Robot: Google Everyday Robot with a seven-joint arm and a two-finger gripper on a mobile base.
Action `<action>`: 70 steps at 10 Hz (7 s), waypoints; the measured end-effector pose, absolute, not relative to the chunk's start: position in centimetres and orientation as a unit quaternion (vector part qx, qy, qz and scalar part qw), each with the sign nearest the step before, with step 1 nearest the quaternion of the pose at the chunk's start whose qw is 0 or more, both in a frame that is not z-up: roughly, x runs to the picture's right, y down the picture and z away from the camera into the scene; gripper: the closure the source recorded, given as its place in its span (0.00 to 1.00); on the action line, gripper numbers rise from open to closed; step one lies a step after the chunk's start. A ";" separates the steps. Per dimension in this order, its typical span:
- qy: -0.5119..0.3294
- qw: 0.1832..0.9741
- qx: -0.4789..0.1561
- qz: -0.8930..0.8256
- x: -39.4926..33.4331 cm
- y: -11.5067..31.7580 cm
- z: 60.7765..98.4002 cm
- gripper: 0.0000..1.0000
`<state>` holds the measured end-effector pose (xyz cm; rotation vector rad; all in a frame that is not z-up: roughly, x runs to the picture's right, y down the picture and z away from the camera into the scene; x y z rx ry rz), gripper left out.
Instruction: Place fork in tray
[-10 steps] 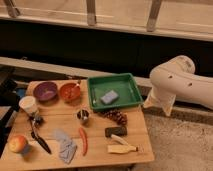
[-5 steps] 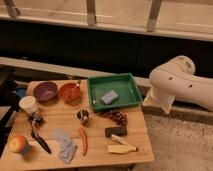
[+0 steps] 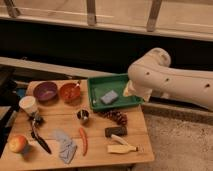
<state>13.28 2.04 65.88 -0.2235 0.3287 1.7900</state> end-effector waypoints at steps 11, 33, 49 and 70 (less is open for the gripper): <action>0.053 0.648 -0.132 0.748 4.6 -3.0 68.1 0.33; -0.090 0.631 -0.219 0.739 -11.2 -9.5 81.3 0.33; -0.060 0.596 -0.285 0.749 -13.8 -8.6 91.3 0.33; -0.098 0.578 -0.311 0.748 -17.7 -7.6 94.0 1.00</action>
